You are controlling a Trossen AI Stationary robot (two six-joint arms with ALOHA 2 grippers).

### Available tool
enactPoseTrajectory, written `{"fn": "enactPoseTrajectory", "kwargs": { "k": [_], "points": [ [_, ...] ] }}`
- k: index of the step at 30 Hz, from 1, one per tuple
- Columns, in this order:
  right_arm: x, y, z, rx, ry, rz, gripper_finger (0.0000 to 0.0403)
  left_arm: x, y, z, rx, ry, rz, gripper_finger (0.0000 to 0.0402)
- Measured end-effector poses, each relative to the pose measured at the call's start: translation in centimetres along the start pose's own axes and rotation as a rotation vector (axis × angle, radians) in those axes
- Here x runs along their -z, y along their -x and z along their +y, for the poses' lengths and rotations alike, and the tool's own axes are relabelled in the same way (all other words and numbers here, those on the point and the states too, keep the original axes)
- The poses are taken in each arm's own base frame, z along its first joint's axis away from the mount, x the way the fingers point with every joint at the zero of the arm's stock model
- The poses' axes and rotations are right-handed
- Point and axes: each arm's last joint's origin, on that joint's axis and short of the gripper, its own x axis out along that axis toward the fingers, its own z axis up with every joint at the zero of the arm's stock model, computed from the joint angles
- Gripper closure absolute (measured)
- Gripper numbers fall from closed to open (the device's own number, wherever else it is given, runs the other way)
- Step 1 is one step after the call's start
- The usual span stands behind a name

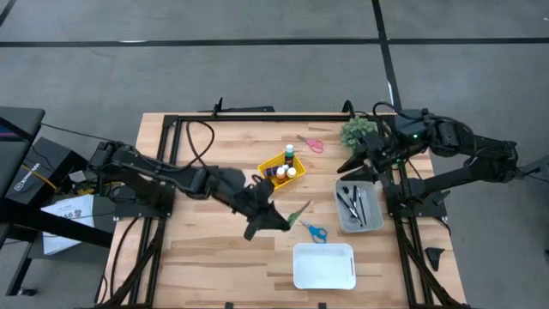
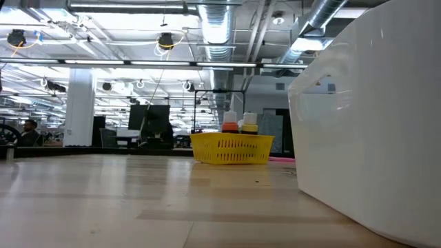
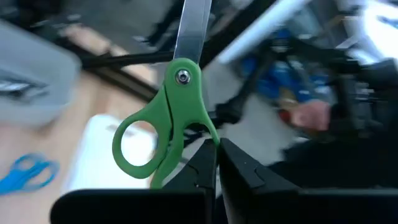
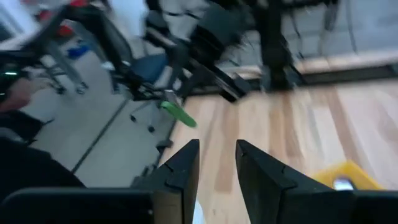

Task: Pick & Place Paint Supplies
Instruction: Put the green scissors into the white bin

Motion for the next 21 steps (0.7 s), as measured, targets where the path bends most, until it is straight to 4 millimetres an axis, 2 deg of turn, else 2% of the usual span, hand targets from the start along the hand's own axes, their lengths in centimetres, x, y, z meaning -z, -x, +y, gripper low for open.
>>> {"fn": "enactPoseTrajectory", "kwargs": {
  "k": [8,17,21],
  "points": [
    [-1.1,-1.1,0.5,-0.093,0.054,-0.080,0.0290,-3.2,0.9,0.8,0.227,-0.056,-0.050,0.0401],
    [-2.8,-4.0,0.7,-0.152,0.116,-0.219,0.0206,-4.5,1.7,0.7,0.396,-0.063,-0.035,0.0401],
    [-3.2,-5.4,0.4,-0.182,0.114,-0.253,0.0185,-4.5,1.7,0.6,0.415,-0.062,-0.016,0.0401]
  ]
}}
